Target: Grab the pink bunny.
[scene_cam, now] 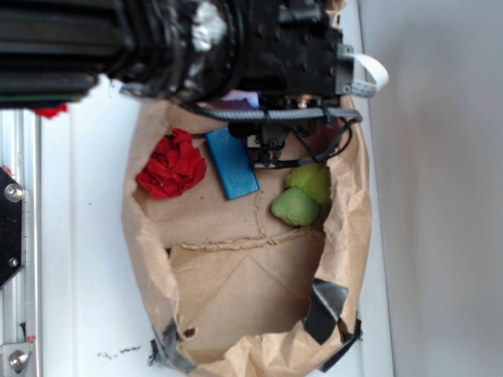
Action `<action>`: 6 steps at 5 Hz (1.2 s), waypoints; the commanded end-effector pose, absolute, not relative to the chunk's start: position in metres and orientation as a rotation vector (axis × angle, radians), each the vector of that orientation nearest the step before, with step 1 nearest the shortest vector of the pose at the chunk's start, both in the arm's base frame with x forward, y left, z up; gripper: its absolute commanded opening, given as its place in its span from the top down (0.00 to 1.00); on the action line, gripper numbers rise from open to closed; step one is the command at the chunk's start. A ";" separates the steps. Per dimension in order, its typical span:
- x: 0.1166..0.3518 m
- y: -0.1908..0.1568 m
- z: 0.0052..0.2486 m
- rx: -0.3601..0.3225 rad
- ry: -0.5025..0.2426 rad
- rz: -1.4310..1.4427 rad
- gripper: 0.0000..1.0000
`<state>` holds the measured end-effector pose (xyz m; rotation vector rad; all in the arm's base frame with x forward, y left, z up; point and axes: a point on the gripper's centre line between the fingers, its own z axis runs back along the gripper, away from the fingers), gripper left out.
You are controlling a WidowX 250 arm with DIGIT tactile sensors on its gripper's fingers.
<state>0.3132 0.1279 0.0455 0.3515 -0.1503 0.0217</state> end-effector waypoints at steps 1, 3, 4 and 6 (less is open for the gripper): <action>0.347 0.142 0.061 0.413 -0.228 0.056 0.00; 0.346 0.139 0.064 0.391 -0.232 0.055 1.00; 0.344 0.138 0.065 0.390 -0.245 0.048 1.00; 0.343 0.136 0.071 0.372 -0.253 0.052 1.00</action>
